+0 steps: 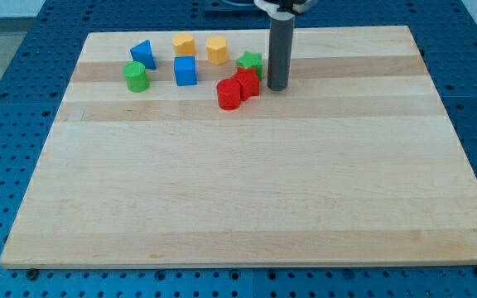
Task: Place red circle below the blue cube
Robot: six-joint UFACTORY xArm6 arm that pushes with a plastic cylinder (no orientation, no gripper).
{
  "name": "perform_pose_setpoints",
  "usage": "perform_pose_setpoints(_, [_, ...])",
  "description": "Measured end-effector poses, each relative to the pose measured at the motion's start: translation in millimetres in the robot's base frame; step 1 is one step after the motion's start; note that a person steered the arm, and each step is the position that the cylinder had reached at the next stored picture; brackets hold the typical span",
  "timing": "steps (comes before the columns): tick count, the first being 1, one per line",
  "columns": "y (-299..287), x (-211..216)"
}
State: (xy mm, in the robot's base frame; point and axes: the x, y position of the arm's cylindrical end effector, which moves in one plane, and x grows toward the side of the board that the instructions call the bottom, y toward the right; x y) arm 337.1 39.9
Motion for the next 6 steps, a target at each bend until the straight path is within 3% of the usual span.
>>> perform_pose_setpoints(3, [-46,8])
perform_pose_setpoints(6, [-59,59])
